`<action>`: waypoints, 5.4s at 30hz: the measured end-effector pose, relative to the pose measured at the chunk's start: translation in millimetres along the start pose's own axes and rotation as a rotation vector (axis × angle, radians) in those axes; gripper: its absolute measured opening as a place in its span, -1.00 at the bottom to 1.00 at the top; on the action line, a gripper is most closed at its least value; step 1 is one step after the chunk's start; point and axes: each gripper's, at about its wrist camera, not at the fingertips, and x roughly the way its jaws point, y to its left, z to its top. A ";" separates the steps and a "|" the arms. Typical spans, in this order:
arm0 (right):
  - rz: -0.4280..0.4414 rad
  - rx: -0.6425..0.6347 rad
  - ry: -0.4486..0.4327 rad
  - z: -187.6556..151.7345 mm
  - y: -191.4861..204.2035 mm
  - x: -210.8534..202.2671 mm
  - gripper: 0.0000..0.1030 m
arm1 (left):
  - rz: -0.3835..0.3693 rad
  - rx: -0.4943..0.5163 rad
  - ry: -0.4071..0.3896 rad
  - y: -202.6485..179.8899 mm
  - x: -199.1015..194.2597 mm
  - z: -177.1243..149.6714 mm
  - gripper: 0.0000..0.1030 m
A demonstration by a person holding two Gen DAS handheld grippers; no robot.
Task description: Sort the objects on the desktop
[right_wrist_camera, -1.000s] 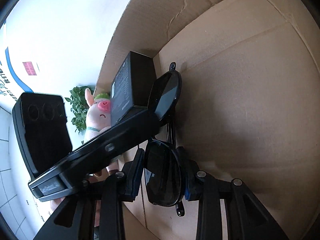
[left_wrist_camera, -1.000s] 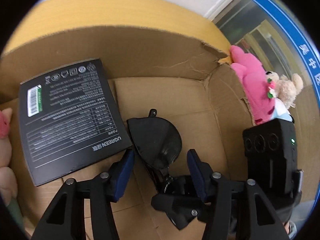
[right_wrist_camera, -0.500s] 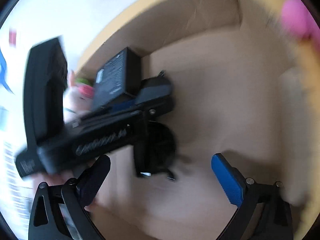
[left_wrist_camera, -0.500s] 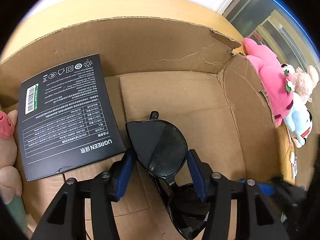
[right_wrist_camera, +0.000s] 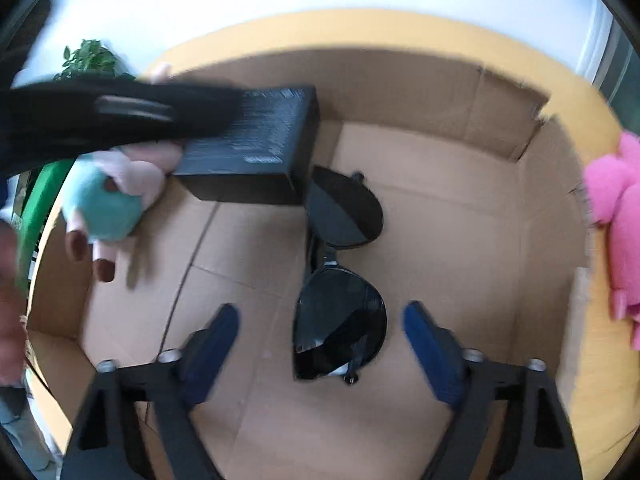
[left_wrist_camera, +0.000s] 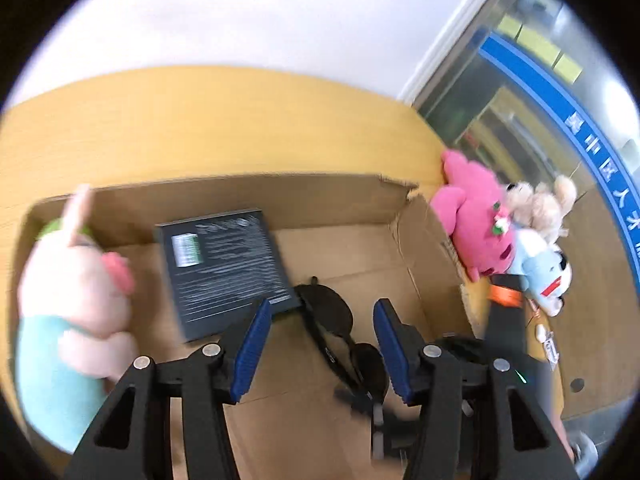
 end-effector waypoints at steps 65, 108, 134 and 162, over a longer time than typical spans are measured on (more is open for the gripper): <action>-0.246 0.057 -0.576 -220.4 154.4 -165.6 1.00 | 0.191 0.182 -0.426 -95.8 -203.7 -257.8 0.53; 0.093 0.085 -0.199 -257.2 78.3 -34.4 0.36 | -0.117 0.148 0.070 -45.0 -45.2 -283.8 -0.11; 0.077 0.071 -0.226 -247.3 100.8 -10.4 -0.14 | 0.007 0.232 0.063 -65.7 -50.9 -299.6 -0.74; 0.212 0.125 -0.257 -229.2 99.8 -35.9 0.13 | 0.030 -0.050 0.022 -5.2 -103.4 -313.1 -0.71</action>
